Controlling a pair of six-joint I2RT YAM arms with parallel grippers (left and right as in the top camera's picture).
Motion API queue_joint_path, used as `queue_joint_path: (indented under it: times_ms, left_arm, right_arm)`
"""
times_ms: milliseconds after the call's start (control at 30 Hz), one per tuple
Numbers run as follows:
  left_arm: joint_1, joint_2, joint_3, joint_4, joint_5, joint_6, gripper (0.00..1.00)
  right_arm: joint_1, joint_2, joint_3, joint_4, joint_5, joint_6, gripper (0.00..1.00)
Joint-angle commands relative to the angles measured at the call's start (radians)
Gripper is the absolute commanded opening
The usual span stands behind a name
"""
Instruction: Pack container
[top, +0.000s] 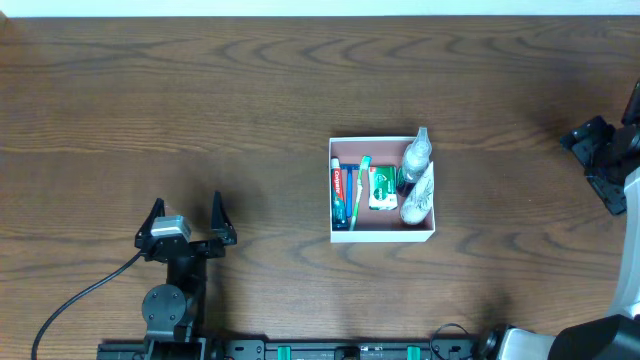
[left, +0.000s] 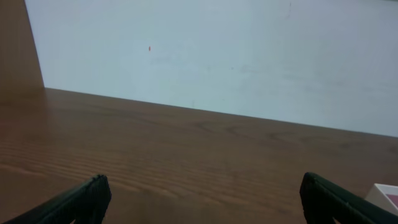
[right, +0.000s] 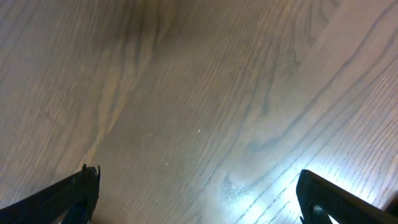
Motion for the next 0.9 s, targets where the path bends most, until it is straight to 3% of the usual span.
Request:
queue_joint_path:
  times_ms: [0, 100, 867]
  left_arm:
    - [0.005, -0.008, -0.003, -0.047, 0.007, 0.058, 0.98]
    - [0.005, -0.008, -0.002, -0.176, 0.01, 0.09, 0.98]
    - [0.005, 0.02, -0.002, -0.168, 0.018, 0.091, 0.98]
  right_arm:
    - [-0.004, -0.001, -0.001, -0.001, 0.003, 0.01, 0.99]
    - [-0.004, -0.001, -0.001, -0.001, 0.003, 0.01, 0.99]
    - [-0.004, -0.001, -0.001, -0.001, 0.003, 0.01, 0.99]
